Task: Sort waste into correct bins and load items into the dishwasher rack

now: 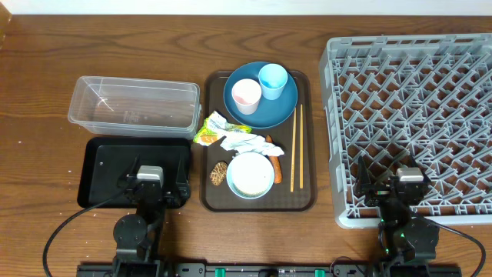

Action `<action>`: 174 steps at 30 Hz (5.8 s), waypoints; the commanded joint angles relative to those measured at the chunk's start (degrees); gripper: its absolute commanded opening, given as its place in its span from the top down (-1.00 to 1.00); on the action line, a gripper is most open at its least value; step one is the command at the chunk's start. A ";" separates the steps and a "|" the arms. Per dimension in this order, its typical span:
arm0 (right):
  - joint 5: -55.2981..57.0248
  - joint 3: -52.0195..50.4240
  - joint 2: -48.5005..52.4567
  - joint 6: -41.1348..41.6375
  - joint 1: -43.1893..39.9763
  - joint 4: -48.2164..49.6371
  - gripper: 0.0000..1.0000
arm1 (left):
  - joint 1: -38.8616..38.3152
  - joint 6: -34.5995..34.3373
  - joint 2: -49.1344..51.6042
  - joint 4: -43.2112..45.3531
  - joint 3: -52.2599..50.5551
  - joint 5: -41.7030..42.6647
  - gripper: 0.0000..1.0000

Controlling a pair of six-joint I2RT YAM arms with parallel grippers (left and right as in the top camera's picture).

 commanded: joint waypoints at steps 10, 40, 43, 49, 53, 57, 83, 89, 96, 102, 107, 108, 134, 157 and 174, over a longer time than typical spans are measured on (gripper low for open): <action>-0.26 -0.13 -0.17 -0.48 -0.42 -0.20 -0.98 | -0.13 -1.79 6.71 -9.62 16.00 3.63 -0.96; -0.26 -0.13 -0.15 -0.48 -0.42 -0.20 -0.99 | -0.17 -3.78 83.43 -61.24 77.09 11.43 0.42; -0.26 -0.13 -0.15 -0.48 -0.42 -0.20 -0.99 | -0.17 -4.96 85.70 -61.96 76.59 11.39 0.87; -0.26 -0.13 -0.15 -0.48 -0.42 -0.20 -0.98 | -0.17 -9.18 90.53 -61.96 75.17 5.35 0.87; -0.26 -0.13 -0.15 -0.48 -0.42 -0.20 -0.98 | -0.17 -9.18 93.61 -61.61 75.17 5.27 0.88; -0.26 -0.13 -0.15 -0.48 -0.42 -0.20 -0.99 | -0.17 -9.64 96.85 -60.89 75.17 5.22 0.88; -0.26 -0.13 -0.15 -0.48 -0.42 -0.20 -0.98 | -0.09 -10.51 101.29 -55.21 75.30 5.33 0.88; -0.26 -0.13 -0.15 -0.48 -0.42 -0.20 -0.99 | -0.15 -10.91 98.18 -59.98 75.36 6.10 0.88; -0.26 -0.13 -0.15 -0.48 -0.42 -0.20 -0.98 | -3.02 -12.81 91.58 -61.46 75.36 6.08 0.87; -0.26 -0.13 -0.15 -0.48 -0.42 -0.20 -0.97 | -9.01 -17.40 90.53 -58.99 75.34 6.08 0.41; -0.26 -0.13 -0.15 -0.48 -0.42 -0.20 -0.99 | -13.53 -18.38 91.01 -53.72 75.34 6.08 0.06; -0.26 -0.13 -0.15 -0.48 -0.42 -0.20 -0.98 | -14.27 -18.40 91.01 -52.48 75.34 6.10 -0.11; -0.26 -0.13 -0.15 -0.48 -0.42 -0.20 -0.98 | -17.55 -29.00 96.50 -47.10 75.34 5.79 -0.15; -0.26 -0.13 -0.15 -0.48 -0.42 -0.20 -0.98 | -18.23 -38.38 110.64 -38.49 75.34 1.86 -0.17; -0.26 -0.13 -0.15 -0.48 -0.42 -0.20 -0.98 | -18.25 -40.65 112.50 -36.63 75.34 -0.57 -0.15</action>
